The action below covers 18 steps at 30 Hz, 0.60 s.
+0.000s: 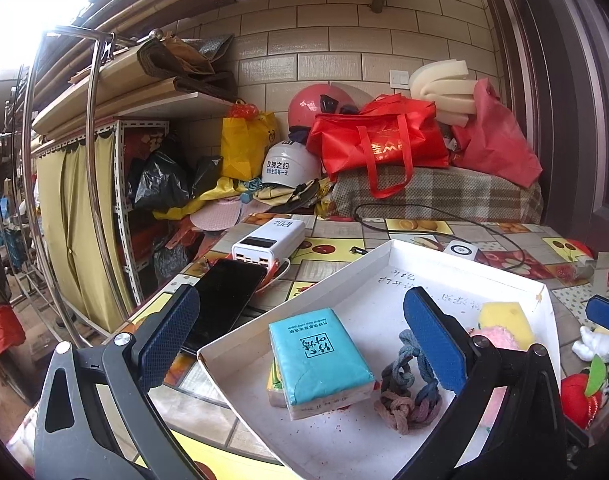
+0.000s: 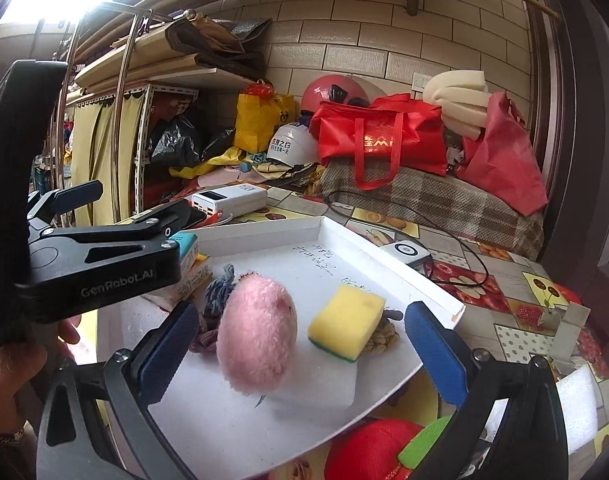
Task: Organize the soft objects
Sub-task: 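Move the right gripper to the white foam strip while the left gripper approaches the red apple plush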
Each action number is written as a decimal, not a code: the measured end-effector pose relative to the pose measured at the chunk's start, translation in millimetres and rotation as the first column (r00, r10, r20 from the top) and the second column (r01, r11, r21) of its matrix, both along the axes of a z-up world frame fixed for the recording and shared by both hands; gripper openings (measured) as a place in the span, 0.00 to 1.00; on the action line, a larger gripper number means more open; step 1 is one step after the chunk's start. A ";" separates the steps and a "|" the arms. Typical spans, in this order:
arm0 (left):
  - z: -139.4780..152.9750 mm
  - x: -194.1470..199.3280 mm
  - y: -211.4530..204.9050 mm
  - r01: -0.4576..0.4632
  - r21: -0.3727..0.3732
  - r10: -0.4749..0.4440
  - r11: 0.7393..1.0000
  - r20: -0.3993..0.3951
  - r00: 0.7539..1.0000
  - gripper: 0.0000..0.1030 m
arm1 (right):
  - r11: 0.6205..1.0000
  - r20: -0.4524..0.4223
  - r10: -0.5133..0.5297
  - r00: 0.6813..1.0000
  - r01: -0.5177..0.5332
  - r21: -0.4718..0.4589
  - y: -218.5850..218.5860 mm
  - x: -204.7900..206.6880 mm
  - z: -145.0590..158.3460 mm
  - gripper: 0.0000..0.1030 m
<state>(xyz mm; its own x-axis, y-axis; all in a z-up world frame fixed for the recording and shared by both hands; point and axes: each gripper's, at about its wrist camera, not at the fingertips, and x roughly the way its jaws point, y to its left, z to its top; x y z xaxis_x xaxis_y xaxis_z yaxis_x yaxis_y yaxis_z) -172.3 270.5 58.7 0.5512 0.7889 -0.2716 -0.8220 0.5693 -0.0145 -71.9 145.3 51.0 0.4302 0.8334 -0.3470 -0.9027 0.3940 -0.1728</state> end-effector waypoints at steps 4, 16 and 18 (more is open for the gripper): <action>0.4 1.6 -16.3 0.066 0.001 -0.066 0.998 -0.002 0.998 1.00 | 0.998 -0.039 0.019 0.999 -0.017 0.064 -29.5 8.5 2.9 1.00; -1.0 52.3 -125.6 0.483 0.057 -0.465 0.874 -0.193 0.864 1.00 | 0.973 -0.111 -0.214 0.971 0.222 0.064 -145.6 99.5 5.3 1.00; -3.5 62.5 -146.4 0.545 0.080 -0.511 0.835 -0.253 0.821 1.00 | 0.957 -0.149 -0.281 0.948 0.289 0.033 -163.8 127.2 4.0 1.00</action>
<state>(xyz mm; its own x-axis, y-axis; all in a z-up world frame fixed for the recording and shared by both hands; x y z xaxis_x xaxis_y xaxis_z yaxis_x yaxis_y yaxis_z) -109.9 124.1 55.3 0.8360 0.4320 -0.3382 -0.3673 0.8986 0.2400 55.3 -18.5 55.0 0.6022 0.7024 -0.3795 -0.7651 0.6435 -0.0228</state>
